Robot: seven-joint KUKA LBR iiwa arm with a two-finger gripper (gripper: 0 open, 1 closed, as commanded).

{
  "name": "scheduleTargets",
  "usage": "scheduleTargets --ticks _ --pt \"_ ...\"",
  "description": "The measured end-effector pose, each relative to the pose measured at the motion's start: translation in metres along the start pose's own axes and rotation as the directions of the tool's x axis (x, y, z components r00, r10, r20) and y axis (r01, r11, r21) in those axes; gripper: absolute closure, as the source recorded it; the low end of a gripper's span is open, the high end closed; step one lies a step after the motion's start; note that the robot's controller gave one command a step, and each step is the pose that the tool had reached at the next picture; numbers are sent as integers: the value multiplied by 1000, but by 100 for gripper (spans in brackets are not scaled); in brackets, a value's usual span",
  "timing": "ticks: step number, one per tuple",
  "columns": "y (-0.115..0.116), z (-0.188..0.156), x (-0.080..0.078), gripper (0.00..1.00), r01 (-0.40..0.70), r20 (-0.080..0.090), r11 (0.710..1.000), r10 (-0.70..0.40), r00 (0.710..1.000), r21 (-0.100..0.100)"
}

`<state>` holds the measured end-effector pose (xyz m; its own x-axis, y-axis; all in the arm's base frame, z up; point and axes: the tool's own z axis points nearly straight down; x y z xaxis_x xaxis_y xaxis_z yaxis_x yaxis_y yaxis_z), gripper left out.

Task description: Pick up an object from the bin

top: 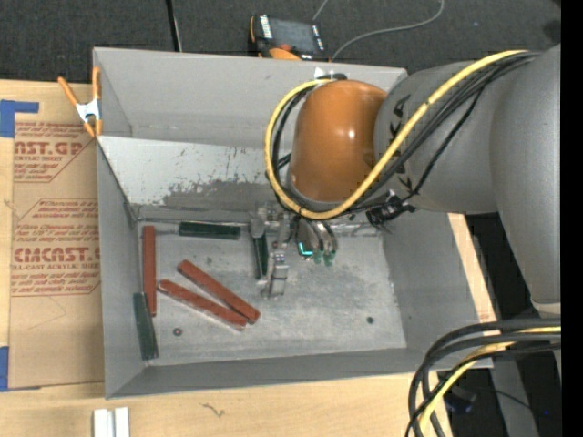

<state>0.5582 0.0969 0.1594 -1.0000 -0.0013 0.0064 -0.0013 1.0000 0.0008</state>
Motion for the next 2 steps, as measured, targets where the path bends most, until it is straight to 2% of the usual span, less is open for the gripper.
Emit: scheduleTargets --ticks 1,2 --pt "90 91 4 0 316 3 949 -316 949 1" --pt "90 86 -1 100 313 16 950 -313 950 2"
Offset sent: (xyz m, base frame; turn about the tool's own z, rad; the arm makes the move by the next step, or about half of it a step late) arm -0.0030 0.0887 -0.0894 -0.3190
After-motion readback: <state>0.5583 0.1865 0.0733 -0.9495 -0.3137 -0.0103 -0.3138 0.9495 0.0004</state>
